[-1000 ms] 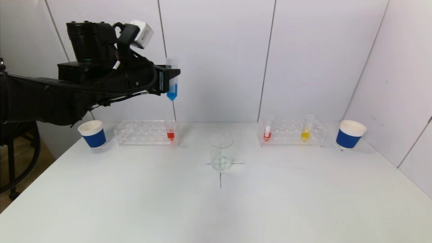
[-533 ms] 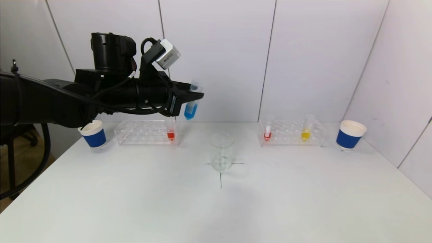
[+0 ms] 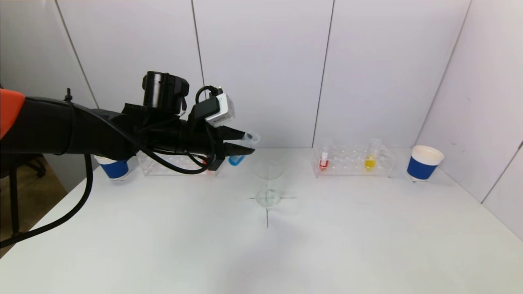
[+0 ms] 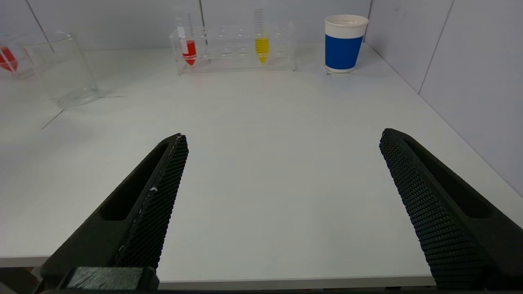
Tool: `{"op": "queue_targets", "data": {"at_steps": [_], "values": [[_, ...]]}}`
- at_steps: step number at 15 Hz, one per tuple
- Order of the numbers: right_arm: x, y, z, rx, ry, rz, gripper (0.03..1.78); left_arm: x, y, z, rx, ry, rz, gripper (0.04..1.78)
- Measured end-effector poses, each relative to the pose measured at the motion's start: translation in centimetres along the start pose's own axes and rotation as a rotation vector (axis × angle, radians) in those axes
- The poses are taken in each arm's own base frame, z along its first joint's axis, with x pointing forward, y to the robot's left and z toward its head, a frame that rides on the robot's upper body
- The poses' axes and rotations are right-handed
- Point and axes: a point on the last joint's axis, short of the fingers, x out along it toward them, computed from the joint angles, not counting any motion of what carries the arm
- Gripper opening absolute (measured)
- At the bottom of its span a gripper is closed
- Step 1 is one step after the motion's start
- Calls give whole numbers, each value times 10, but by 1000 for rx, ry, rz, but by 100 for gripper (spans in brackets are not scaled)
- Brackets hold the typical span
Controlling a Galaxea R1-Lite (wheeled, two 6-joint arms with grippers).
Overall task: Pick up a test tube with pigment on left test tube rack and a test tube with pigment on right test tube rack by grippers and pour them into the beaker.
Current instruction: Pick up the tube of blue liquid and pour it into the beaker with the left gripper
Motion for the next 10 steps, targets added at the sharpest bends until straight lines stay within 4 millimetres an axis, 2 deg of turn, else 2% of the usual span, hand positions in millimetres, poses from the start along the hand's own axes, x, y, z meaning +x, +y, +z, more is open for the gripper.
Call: {"op": "queue_targets", "data": {"at_steps": [7, 10], "values": [[0, 0, 0, 0, 0, 0, 171, 37, 10, -36, 191, 14, -83, 45], [0, 0, 0, 0, 0, 0, 171, 44, 15, -43, 229, 22, -95, 45]]}}
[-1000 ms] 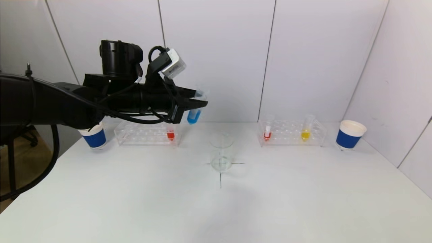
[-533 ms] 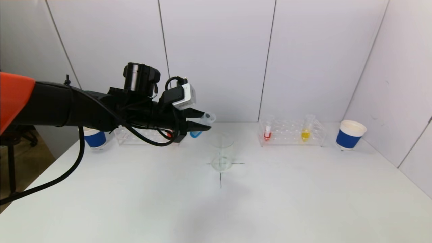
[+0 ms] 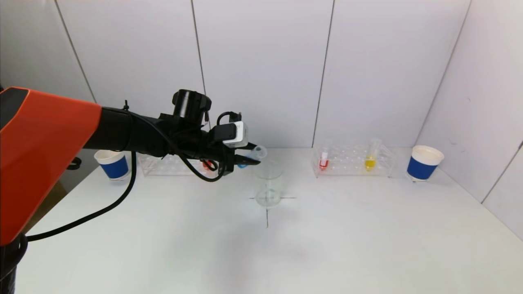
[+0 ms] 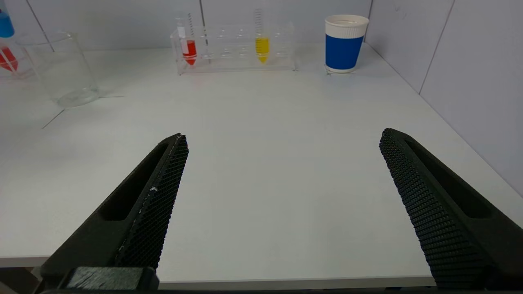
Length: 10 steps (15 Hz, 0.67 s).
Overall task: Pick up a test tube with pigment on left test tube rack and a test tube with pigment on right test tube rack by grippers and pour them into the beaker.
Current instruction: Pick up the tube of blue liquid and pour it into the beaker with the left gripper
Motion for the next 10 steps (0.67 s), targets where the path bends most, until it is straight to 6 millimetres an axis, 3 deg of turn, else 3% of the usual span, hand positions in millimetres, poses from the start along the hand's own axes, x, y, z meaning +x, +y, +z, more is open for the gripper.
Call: {"op": "queue_targets", "data": {"at_steps": [10], "values": [[0, 0, 0, 0, 0, 0, 171, 2, 14, -5, 228, 67, 59, 45]]}}
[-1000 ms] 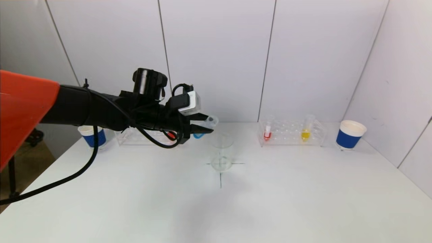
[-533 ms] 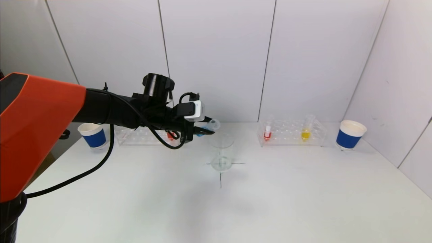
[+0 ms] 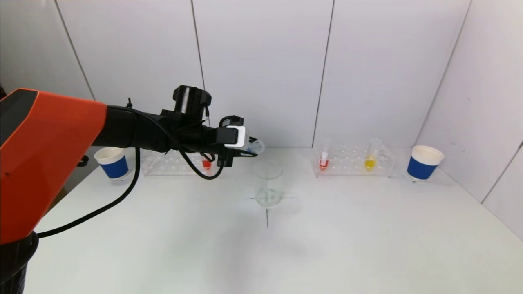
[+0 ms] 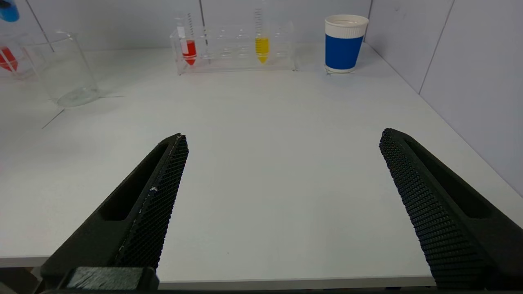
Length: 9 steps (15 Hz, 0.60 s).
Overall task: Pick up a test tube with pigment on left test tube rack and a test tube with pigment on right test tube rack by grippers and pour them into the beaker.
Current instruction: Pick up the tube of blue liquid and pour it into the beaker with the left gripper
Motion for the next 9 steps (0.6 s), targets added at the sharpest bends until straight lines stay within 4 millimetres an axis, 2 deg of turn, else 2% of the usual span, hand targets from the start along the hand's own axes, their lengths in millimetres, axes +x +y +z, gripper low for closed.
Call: {"op": "queue_targets", "data": {"at_steps": [9], "values": [[0, 0, 0, 0, 0, 0, 171, 19, -2, -4, 91, 40, 17, 45]]}}
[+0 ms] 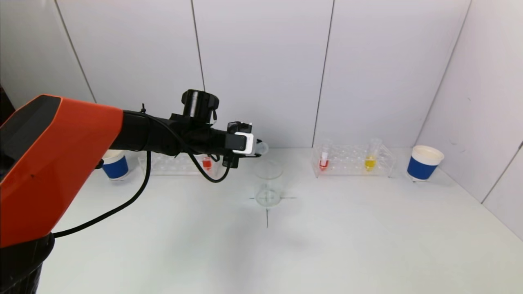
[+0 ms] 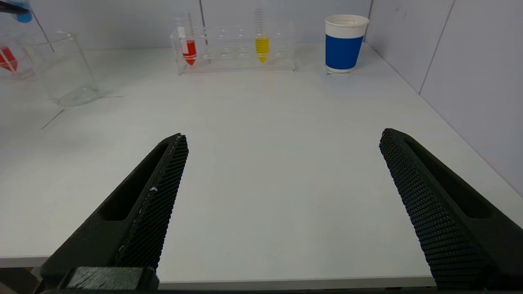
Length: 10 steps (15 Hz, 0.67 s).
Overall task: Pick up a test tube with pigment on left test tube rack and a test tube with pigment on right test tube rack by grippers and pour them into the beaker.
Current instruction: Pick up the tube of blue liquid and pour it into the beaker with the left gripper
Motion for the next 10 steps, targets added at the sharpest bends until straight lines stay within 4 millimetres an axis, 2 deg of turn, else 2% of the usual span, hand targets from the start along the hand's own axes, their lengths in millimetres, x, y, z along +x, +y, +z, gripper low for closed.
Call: {"op": "queue_targets", "data": {"at_steps": [10], "values": [[0, 0, 0, 0, 0, 0, 171, 17, -2, -5, 213, 28, 57, 45]]}}
